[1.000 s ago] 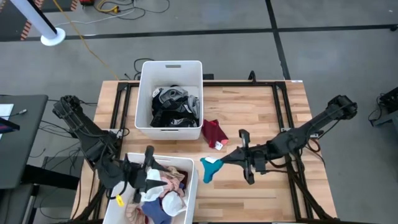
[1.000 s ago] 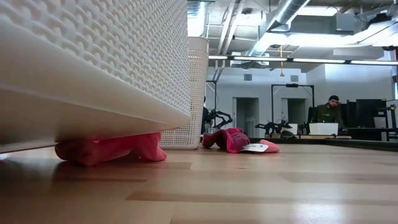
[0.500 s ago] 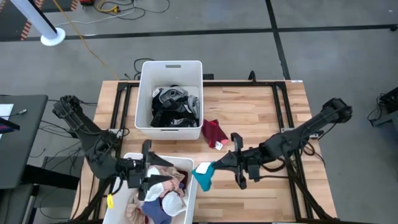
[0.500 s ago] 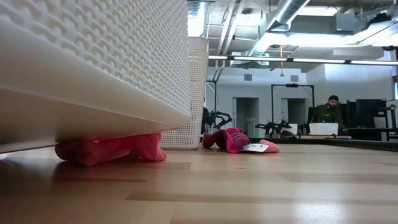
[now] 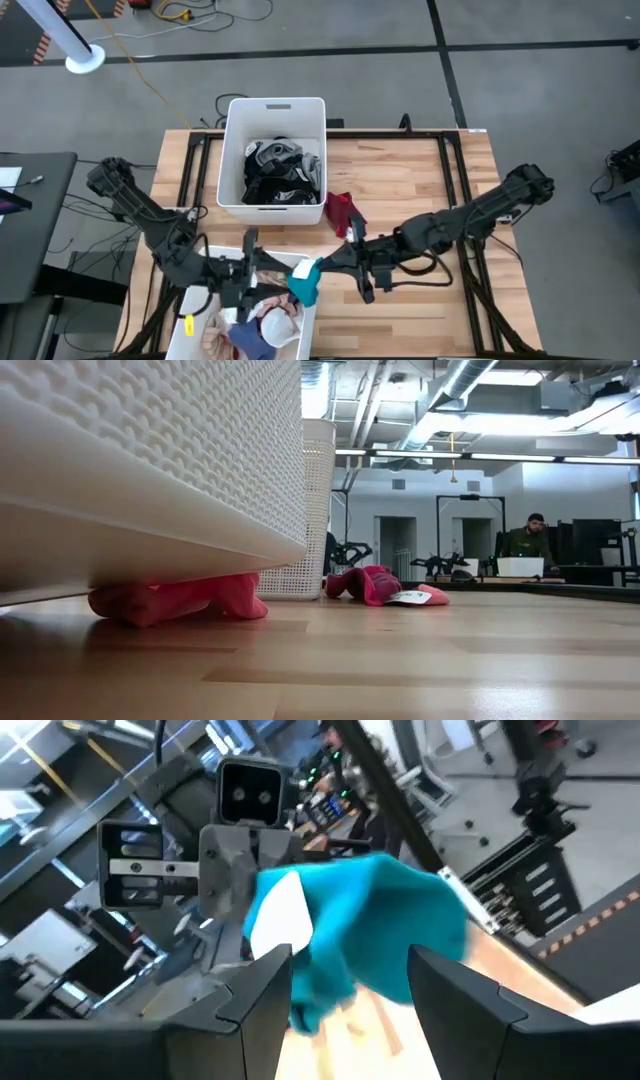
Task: Sort clothes
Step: Put the blue sock into the bottom white laundry bin
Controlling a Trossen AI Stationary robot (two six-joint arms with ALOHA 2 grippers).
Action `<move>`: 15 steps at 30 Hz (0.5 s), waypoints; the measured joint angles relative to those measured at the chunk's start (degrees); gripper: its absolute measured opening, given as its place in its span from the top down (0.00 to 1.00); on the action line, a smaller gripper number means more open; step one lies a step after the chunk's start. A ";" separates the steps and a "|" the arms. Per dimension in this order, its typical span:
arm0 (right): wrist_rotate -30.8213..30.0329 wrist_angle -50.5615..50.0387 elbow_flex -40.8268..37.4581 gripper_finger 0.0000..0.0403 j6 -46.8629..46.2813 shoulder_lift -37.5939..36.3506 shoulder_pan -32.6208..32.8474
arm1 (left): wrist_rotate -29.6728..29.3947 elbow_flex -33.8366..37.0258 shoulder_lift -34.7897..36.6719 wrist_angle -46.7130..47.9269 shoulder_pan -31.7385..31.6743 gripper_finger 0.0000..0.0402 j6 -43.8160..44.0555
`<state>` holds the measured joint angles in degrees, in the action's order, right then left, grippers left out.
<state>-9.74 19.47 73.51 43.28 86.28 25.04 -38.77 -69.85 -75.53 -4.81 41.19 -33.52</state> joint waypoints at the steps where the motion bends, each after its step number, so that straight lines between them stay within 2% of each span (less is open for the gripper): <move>1: 0.18 -0.46 0.64 1.00 -0.41 0.63 -0.18 | -1.08 0.01 -0.46 -0.76 -0.06 0.52 -0.26; 8: 0.72 -2.77 2.23 1.00 -1.66 2.06 -1.32 | -2.73 -0.01 -1.18 -1.62 -0.18 0.53 -2.08; 11: 0.70 -3.15 2.23 1.00 -1.73 2.20 -1.46 | -2.68 -0.01 -1.59 -1.52 0.03 0.61 -3.41; 15: 0.70 -3.96 2.23 1.00 -2.60 2.20 -1.58 | -2.78 -0.01 -2.31 -1.30 0.04 0.79 -4.96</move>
<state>-9.04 15.50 75.75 40.69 88.49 23.46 -41.56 -69.87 -77.84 -6.12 41.23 -38.48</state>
